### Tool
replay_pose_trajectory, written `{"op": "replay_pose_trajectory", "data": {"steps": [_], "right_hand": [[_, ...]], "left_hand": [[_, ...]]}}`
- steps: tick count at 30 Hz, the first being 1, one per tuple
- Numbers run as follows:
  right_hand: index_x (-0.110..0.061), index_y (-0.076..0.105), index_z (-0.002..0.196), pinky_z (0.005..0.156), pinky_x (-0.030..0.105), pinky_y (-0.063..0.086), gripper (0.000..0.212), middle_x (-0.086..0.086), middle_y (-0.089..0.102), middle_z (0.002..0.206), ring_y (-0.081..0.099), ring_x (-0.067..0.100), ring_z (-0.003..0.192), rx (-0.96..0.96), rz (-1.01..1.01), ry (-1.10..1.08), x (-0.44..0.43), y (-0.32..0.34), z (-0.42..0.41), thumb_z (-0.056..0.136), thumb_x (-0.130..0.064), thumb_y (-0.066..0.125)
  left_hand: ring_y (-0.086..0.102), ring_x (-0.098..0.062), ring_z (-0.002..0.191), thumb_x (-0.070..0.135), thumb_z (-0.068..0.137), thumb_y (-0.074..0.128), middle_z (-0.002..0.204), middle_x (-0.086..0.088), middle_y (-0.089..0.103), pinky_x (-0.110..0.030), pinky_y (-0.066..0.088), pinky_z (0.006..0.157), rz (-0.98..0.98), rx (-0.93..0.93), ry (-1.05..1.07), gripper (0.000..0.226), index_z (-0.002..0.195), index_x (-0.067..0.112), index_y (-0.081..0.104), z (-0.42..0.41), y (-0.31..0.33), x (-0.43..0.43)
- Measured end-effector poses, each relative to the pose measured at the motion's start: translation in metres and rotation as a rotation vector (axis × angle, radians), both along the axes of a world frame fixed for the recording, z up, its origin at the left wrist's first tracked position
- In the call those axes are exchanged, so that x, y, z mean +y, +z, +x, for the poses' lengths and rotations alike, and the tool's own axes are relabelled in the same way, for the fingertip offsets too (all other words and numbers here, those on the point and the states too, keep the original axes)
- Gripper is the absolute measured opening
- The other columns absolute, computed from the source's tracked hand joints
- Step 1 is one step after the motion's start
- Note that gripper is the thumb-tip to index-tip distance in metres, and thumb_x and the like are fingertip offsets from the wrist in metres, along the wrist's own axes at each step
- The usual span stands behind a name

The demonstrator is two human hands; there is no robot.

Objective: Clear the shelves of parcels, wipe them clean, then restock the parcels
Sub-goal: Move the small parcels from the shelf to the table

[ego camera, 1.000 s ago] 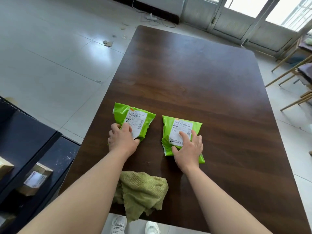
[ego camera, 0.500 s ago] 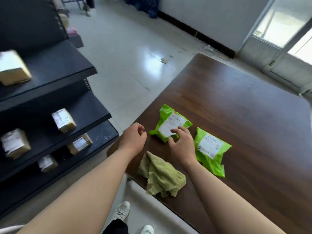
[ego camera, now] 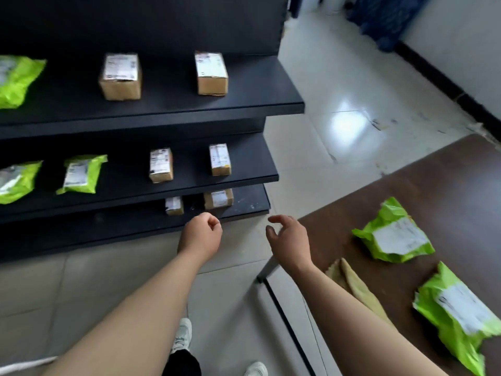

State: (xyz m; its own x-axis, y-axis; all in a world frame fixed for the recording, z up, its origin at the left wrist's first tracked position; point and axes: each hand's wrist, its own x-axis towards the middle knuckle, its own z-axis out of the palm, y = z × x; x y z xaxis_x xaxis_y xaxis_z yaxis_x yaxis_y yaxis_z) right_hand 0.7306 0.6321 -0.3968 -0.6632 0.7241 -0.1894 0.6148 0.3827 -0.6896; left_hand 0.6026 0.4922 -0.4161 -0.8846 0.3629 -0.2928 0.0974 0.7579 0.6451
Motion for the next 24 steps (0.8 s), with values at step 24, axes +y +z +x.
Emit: {"op": "replay_pose_trajectory", "data": {"steps": [24], "right_hand": [[-0.016, 0.065, 0.120, 0.085, 0.020, 0.041, 0.028, 0.002, 0.063, 0.125, 0.061, 0.018, 0.107, -0.229, -0.048, 0.127, -0.100, -0.253, -0.244, 0.094, -0.024, 0.057]], "left_hand": [[0.059, -0.018, 0.087, 0.023, 0.093, 0.048, 0.092, 0.006, 0.062, -0.030, 0.051, 0.076, -0.121, -0.134, 0.042, 0.011, 0.092, 0.023, 0.059, -0.220, -0.230, -0.103]]}}
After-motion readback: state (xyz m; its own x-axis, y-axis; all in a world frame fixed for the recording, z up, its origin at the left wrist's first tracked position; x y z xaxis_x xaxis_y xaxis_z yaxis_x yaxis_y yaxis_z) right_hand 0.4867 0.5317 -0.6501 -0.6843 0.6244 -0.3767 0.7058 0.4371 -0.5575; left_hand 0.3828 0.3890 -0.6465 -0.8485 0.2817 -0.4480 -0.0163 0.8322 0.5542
